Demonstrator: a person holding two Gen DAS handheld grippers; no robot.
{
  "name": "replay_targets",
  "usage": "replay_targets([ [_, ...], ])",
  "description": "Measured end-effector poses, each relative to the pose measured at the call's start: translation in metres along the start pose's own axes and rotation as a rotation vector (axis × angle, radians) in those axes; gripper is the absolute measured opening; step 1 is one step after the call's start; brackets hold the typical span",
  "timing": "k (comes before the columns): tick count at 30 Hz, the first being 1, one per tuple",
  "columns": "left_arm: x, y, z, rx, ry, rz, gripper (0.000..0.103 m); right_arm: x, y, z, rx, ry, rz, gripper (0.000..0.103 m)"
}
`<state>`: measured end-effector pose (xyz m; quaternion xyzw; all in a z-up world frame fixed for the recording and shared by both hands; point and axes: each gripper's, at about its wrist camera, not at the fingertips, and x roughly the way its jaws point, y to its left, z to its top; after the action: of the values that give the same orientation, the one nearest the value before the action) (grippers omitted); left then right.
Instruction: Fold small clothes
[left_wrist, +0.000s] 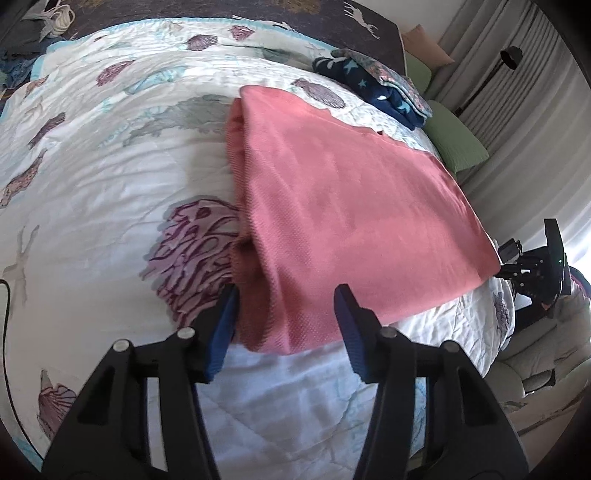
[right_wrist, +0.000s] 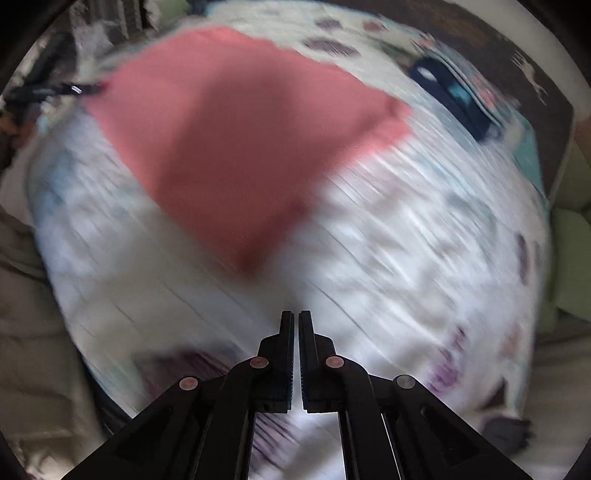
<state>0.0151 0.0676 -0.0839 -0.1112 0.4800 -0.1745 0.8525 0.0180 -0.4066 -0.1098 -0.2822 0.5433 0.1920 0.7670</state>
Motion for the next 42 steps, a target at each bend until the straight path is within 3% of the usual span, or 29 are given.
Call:
replay_targets([
  [3, -0.008, 0.001, -0.002, -0.020, -0.021, 0.005, 0.053, -0.015, -0.019, -0.007, 0.123, -0.050, -0.022, 0.004],
  [6, -0.028, -0.008, 0.004, -0.019, -0.091, -0.012, 0.047, -0.037, -0.016, 0.007, 0.247, -0.196, 0.070, 0.005],
  [9, -0.046, -0.025, 0.012, -0.007, -0.176, -0.132, 0.047, -0.048, 0.020, 0.026, 0.197, -0.319, 0.169, 0.005],
  [11, -0.042, -0.035, 0.014, 0.003, -0.173, -0.202, 0.047, -0.041, 0.036, 0.038, 0.193, -0.359, 0.245, 0.005],
  [12, -0.030, -0.041, 0.013, 0.017, -0.136, -0.198, 0.047, -0.031, 0.038, 0.042, 0.223, -0.355, 0.268, 0.005],
  [14, -0.006, -0.044, 0.008, 0.030, -0.055, -0.106, 0.047, -0.009, 0.035, 0.042, 0.309, -0.295, 0.274, 0.005],
  [15, 0.014, -0.039, 0.001, 0.028, 0.014, 0.018, 0.047, 0.009, 0.027, 0.037, 0.382, -0.234, 0.271, 0.003],
  [16, 0.023, -0.035, -0.006, 0.037, 0.040, 0.091, 0.036, 0.021, 0.018, 0.028, 0.462, -0.204, 0.302, 0.002],
  [18, 0.013, -0.035, -0.017, 0.083, -0.035, 0.097, 0.034, 0.021, 0.003, 0.008, 0.631, -0.221, 0.388, 0.001],
  [20, 0.006, -0.031, -0.017, 0.060, -0.020, 0.114, 0.034, 0.014, 0.000, -0.001, 0.691, -0.203, 0.362, 0.001],
  [23, -0.004, -0.031, -0.010, 0.034, -0.023, 0.147, 0.034, -0.001, 0.008, 0.004, 0.669, -0.194, 0.285, 0.005],
  [26, -0.020, -0.038, 0.005, 0.036, -0.092, 0.091, 0.035, -0.030, 0.022, 0.023, 0.600, -0.280, 0.194, 0.008],
  [29, -0.009, -0.054, 0.033, 0.091, -0.115, 0.091, 0.040, -0.039, 0.012, 0.064, 0.580, -0.378, 0.172, 0.025],
  [32, 0.018, -0.062, 0.060, 0.102, -0.098, 0.109, 0.043, -0.021, -0.010, 0.089, 0.679, -0.382, 0.214, 0.041],
  [35, 0.039, -0.058, 0.080, 0.061, -0.099, 0.102, 0.047, 0.004, -0.039, 0.107, 0.801, -0.373, 0.301, 0.041],
  [36, 0.047, -0.053, 0.086, 0.059, -0.101, 0.110, 0.051, 0.012, -0.049, 0.107, 0.848, -0.374, 0.298, 0.041],
  [37, 0.056, -0.049, 0.089, 0.062, -0.096, 0.137, 0.063, 0.019, -0.056, 0.109, 0.876, -0.378, 0.288, 0.041],
  [39, 0.080, -0.031, 0.091, 0.040, -0.036, 0.201, 0.065, 0.038, -0.068, 0.109, 0.911, -0.340, 0.203, 0.040],
  [41, 0.080, -0.024, 0.088, 0.035, -0.062, 0.174, 0.065, 0.057, -0.072, 0.102, 0.919, -0.291, 0.186, 0.035],
  [42, 0.076, -0.025, 0.089, 0.042, -0.063, 0.165, 0.065, 0.056, -0.071, 0.099, 0.910, -0.317, 0.191, 0.035],
])
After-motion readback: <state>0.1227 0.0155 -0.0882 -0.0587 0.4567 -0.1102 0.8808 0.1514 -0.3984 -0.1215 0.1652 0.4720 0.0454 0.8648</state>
